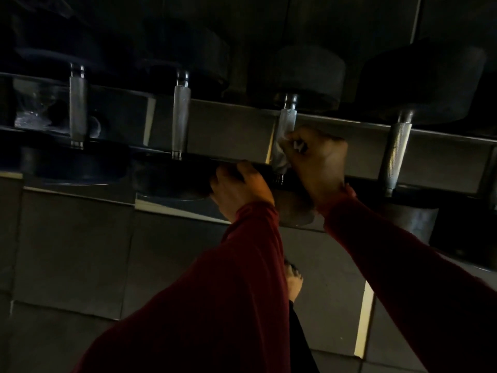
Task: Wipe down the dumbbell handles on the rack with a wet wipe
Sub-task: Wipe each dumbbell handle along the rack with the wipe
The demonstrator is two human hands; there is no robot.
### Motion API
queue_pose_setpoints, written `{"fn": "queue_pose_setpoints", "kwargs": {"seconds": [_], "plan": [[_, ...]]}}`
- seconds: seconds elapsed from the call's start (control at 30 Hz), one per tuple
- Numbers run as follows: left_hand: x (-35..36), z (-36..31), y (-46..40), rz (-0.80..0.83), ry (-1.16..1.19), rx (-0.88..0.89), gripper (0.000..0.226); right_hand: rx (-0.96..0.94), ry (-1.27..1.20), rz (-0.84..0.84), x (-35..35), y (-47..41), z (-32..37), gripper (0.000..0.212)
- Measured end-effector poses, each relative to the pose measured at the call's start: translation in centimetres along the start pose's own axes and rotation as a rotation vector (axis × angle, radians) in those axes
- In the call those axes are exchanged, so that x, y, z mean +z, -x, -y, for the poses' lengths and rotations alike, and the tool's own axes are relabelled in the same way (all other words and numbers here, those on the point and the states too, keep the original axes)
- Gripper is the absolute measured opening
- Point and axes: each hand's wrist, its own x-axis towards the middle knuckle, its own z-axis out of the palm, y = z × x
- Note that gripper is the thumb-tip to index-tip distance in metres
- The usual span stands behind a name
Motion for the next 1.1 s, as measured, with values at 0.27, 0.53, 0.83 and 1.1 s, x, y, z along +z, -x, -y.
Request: {"fn": "queue_pose_setpoints", "kwargs": {"seconds": [0.27, 0.53, 0.83, 1.1], "plan": [[0.0, 0.0, -0.2, 0.019, -0.025, -0.033, 0.046, 0.445, -0.261, -0.381, 2.3, -3.4, 1.2, 0.009], [0.1, 0.0, -0.1, 0.029, -0.033, -0.018, 0.057, 0.267, -0.155, -0.015, 0.4, -0.3, 1.6, 0.033], [0.0, -0.2, 0.1, 0.029, -0.032, -0.034, 0.039, 1.085, -0.737, -0.201, 1.1, -5.0, 1.5, 0.012], [0.1, 0.0, 0.0, 0.045, -0.045, -0.032, 0.041, 0.799, -0.267, -0.188, 1.1, -4.3, 2.6, 0.013]]}}
